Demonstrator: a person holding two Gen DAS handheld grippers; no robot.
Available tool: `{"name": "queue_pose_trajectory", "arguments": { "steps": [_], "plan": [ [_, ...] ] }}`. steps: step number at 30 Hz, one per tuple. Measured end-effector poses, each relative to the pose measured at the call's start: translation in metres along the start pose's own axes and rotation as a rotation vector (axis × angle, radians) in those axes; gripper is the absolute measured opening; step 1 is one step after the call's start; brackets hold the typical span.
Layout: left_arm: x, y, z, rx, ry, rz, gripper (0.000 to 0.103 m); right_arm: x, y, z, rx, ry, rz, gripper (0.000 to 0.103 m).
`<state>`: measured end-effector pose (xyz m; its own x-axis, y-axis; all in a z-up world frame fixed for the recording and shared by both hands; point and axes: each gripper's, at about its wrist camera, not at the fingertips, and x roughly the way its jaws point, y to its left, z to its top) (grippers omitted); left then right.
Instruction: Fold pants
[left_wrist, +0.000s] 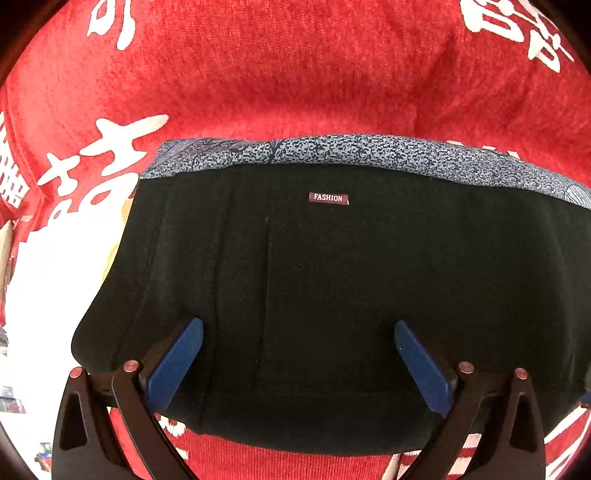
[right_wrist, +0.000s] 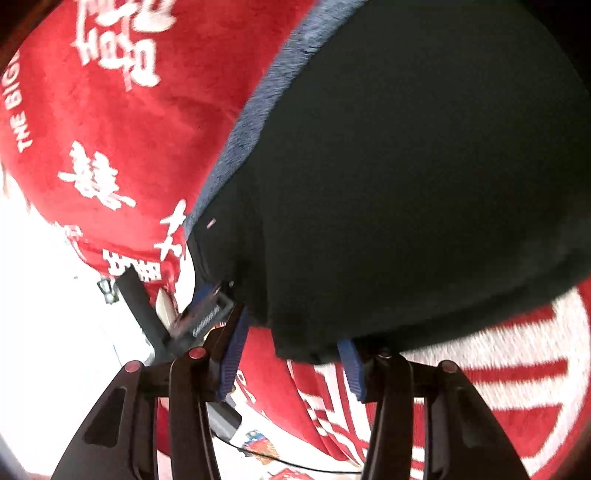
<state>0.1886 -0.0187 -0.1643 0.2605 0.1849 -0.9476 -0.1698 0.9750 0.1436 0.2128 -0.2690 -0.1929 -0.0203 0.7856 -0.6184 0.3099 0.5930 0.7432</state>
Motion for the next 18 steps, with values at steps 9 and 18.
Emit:
{"name": "queue_pose_trajectory", "arguments": {
  "steps": [9, 18],
  "plan": [
    [0.002, -0.001, -0.001, 0.054, 0.001, -0.004, 0.103, -0.016, 0.009, -0.014, -0.113, -0.019, -0.213, 0.007],
    [-0.016, -0.012, 0.002, 0.041, 0.042, -0.013, 0.103, -0.05, 0.0, -0.03, -0.236, 0.058, -0.336, 0.012]
  ]
}}
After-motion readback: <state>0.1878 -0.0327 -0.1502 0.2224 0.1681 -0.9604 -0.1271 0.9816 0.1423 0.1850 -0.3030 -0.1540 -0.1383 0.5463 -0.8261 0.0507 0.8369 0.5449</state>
